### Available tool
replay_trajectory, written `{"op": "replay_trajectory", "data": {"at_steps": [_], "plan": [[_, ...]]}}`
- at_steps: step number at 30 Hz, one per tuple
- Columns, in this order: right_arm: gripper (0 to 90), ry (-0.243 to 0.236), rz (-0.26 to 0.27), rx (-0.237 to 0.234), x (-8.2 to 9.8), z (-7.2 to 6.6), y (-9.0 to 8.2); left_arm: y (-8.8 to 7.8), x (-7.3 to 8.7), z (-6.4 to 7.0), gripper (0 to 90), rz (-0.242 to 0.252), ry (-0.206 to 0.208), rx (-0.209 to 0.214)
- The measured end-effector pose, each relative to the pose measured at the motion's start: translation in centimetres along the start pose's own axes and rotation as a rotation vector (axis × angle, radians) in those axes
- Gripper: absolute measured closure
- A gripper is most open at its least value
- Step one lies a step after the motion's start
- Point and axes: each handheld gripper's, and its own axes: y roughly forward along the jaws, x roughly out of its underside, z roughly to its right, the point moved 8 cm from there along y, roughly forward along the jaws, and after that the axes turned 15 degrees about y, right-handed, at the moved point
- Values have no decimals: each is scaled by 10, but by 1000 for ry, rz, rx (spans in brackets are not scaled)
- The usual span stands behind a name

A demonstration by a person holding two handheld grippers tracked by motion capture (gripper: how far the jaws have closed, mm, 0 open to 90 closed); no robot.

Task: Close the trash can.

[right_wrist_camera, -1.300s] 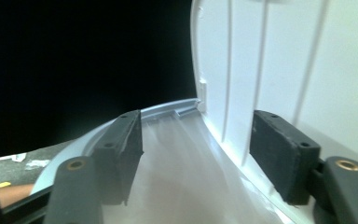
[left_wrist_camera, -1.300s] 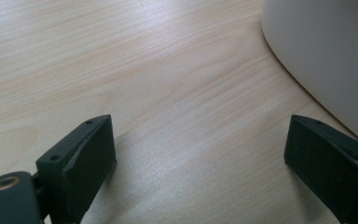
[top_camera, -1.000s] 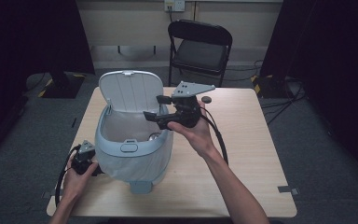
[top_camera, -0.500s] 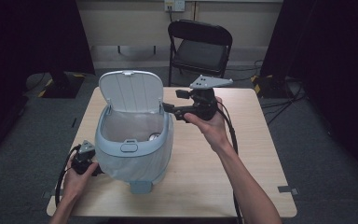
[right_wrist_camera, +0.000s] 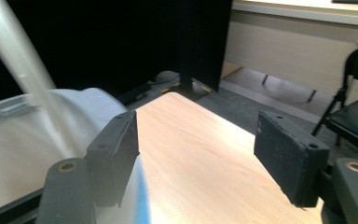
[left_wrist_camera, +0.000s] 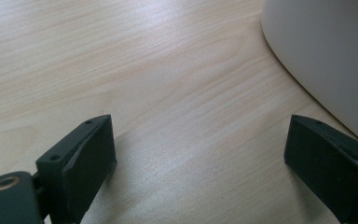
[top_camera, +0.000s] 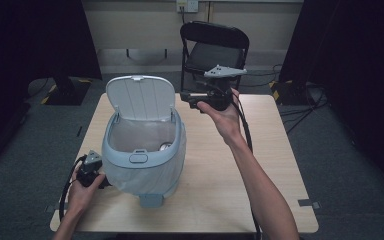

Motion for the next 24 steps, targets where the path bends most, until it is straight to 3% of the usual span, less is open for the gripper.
{"op": "replay_trajectory", "data": {"at_steps": [4, 11, 12, 13, 16, 17, 19, 20, 23, 24], "plan": [[289, 34, 13, -21, -3, 3, 14, 0, 0, 0, 81, -2, -2, -3], [285, 32, 6, -54, -7, -4, 27, 0, 0, 0, 82, -2, -2, -3], [272, 65, 3, -102, -8, -7, 30, 0, 0, 0, 82, -2, -2, -4], [269, 76, -4, -123, -7, -8, 32, 0, 0, 0, 82, -2, -2, -4], [267, 72, -6, -130, -7, -10, 34, 0, 0, 0, 82, -2, -2, -3], [258, 82, -6, -169, -8, -14, 33, 0, 0, 0, 81, -2, -2, -4], [268, 84, -7, -191, -9, -17, 32, 0, 0, 0, 82, -2, -2, -4], [328, 89, -7, -228, -9, -22, 30, 0, 0, 0, 82, -2, -2, -4], [323, 84, -10, -233, -9, -24, 29, 0, 0, 0, 82, -2, -2, -3], [315, 84, -23, -263, -7, -26, 27, 0, 0, 0, 82, -2, -2, -4]]}}
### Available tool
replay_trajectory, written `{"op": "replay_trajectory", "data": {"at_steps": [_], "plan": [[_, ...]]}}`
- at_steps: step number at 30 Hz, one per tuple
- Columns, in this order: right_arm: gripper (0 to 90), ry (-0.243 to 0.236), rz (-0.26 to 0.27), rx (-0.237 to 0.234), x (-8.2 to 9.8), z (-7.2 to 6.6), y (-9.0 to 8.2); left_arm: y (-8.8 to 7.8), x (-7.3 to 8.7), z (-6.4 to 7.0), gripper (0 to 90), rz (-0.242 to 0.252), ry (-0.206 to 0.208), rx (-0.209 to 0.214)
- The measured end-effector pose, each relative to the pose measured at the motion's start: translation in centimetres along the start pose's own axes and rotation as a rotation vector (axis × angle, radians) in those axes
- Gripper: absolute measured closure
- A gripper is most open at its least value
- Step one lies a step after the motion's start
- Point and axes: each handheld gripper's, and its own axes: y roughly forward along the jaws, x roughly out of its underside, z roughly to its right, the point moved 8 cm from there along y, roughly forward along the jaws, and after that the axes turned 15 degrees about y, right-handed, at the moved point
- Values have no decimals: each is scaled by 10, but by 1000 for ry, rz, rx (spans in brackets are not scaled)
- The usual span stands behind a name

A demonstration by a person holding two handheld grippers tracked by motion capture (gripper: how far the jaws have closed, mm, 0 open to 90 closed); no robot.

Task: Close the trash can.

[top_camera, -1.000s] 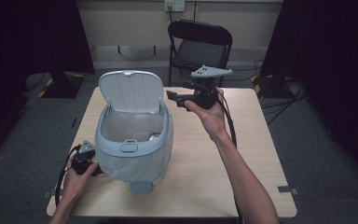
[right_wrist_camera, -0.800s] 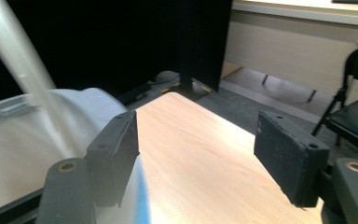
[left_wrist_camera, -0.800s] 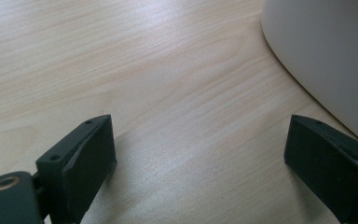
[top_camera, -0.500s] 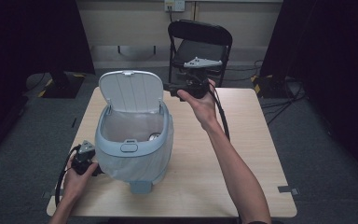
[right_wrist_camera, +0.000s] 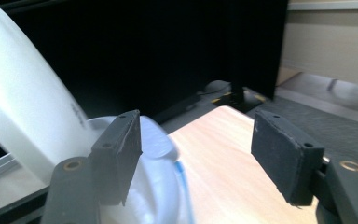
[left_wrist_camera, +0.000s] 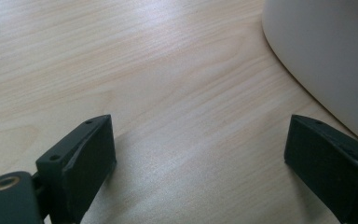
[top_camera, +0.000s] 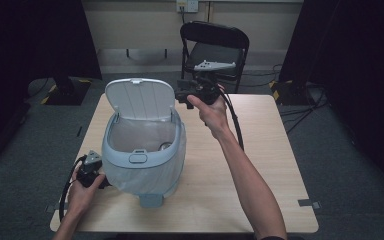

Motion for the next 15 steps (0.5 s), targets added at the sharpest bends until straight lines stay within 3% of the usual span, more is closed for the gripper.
{"op": "replay_trajectory", "data": {"at_steps": [9, 15], "plan": [[312, -54, -52, 11, 12, -17, -9, 0, 0, 1, 81, 2, -7, 3], [308, -93, -95, -8, 31, -38, -13, 0, 0, 1, 81, 2, -7, 2]]}}
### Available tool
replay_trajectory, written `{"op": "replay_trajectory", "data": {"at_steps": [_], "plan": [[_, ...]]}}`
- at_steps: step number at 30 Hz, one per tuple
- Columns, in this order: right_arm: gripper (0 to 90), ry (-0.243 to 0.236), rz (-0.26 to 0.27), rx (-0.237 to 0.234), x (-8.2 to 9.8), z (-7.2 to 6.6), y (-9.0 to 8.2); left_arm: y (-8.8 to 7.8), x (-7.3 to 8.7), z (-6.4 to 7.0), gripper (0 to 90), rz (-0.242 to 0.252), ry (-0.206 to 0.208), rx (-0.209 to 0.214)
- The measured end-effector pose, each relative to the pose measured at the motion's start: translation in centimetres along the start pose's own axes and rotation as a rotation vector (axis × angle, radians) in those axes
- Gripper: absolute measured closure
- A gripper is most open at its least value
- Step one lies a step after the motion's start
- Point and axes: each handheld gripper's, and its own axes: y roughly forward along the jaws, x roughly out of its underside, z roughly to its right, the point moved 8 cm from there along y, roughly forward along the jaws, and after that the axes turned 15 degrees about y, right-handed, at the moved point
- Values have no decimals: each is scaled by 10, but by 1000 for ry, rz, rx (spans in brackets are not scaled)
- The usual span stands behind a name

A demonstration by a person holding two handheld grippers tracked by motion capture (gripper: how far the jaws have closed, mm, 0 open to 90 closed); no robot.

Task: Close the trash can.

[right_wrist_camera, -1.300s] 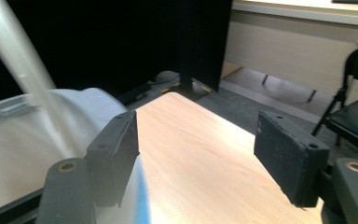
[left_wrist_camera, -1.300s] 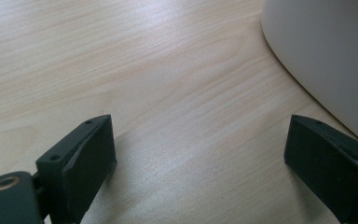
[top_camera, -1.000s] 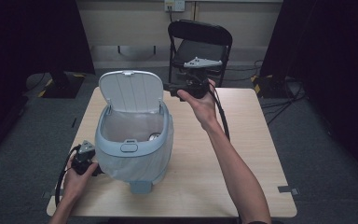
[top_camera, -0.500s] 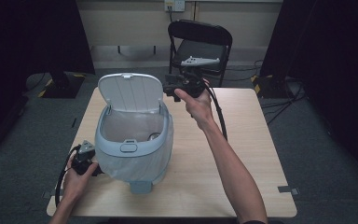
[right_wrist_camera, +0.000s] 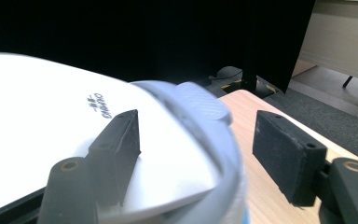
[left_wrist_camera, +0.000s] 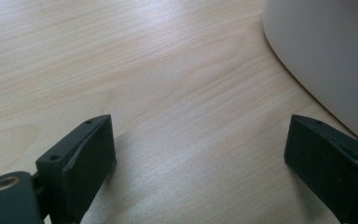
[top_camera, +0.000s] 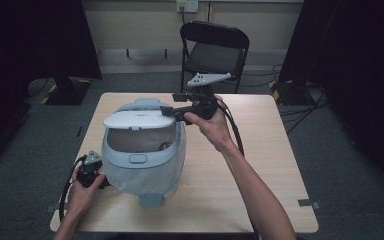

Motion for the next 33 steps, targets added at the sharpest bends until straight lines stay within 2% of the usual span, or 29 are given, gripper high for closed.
{"op": "replay_trajectory", "data": {"at_steps": [4, 5, 6, 7, 8, 9, 10, 11, 12, 16, 17, 19, 27, 28, 29, 33], "plan": [[309, -17, -11, -16, 4, -11, -1, 0, 0, 0, 81, 0, -1, -1], [306, -32, -24, -20, 8, -19, -1, 0, 0, 0, 81, -1, 3, -4], [306, -32, -24, -20, 8, -19, -1, 0, 0, -1, 81, -2, 6, -5], [300, -56, -49, -25, 14, -27, 1, 0, 0, 0, 81, 0, -1, 0], [300, -56, -49, -25, 14, -27, 1, 0, 0, -1, 81, -2, 5, -5], [274, -71, -94, -38, 25, -35, 4, 0, 0, 0, 81, -1, 2, -2], [274, -71, -94, -38, 25, -35, 4, 0, 0, 0, 81, -1, 2, -2], [264, -95, -87, -13, 31, -41, 6, 0, 0, -1, 82, -2, 5, -5], [264, -95, -87, -13, 31, -41, 6, 0, 0, -1, 81, -2, 5, -5], [264, -130, -105, -26, 38, -63, 9, 0, 0, 0, 81, -1, 3, -4], [264, -130, -105, -26, 38, -63, 9, 0, 0, -1, 81, -2, 6, -5], [266, -151, -112, -29, 42, -76, 13, 0, 0, -1, 81, -2, 6, -5], [279, -165, -106, -31, 44, -82, 17, 0, 0, 0, 81, -2, 3, -5], [287, -203, -115, 5, 46, -80, 18, 0, 0, 0, 81, 0, 1, -3], [287, -191, -101, -6, 48, -82, 18, 0, 0, 0, 81, -1, 1, -3], [287, -194, -94, -12, 48, -82, 18, 0, 0, -1, 81, -3, 5, -6]]}}
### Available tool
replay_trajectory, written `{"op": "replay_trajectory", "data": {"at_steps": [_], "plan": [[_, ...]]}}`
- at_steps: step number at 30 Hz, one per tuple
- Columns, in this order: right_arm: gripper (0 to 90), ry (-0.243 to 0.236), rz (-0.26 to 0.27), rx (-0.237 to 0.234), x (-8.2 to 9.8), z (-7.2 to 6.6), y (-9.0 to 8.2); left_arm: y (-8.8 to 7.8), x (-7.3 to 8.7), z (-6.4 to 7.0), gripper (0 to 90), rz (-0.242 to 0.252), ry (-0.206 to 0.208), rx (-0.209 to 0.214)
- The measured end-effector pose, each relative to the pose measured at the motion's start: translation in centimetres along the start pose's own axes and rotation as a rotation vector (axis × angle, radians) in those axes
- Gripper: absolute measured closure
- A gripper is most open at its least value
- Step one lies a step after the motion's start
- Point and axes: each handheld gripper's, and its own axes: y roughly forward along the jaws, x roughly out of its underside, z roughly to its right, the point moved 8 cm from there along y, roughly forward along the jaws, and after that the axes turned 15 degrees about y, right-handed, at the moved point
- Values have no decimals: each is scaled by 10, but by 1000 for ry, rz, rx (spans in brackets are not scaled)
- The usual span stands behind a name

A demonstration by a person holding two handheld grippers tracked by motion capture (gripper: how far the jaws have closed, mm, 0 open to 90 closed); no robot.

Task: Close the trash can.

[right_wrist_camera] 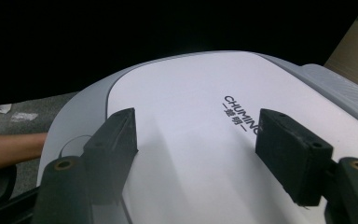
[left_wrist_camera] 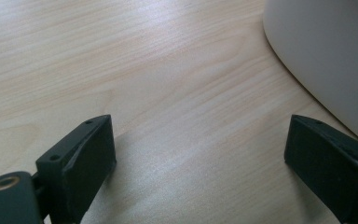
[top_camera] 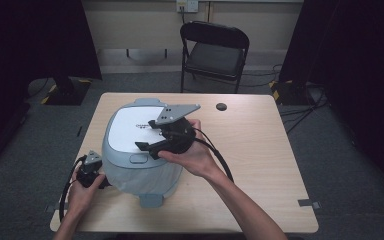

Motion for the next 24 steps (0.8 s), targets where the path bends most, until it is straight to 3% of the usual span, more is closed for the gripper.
{"op": "replay_trajectory", "data": {"at_steps": [4, 12, 17, 24], "plan": [[285, 6, -12, 18, -1, -1, 0, 0, 0, 0, 81, 1, -2, 1], [257, 48, 17, 31, -5, 8, -1, 0, 0, 0, 81, 1, -3, 1], [232, 75, 55, 68, -8, 21, -13, 0, 0, 1, 81, 2, -6, 4], [208, 132, 101, 154, -5, 55, -45, 0, 0, 0, 81, 1, -2, 1]]}}
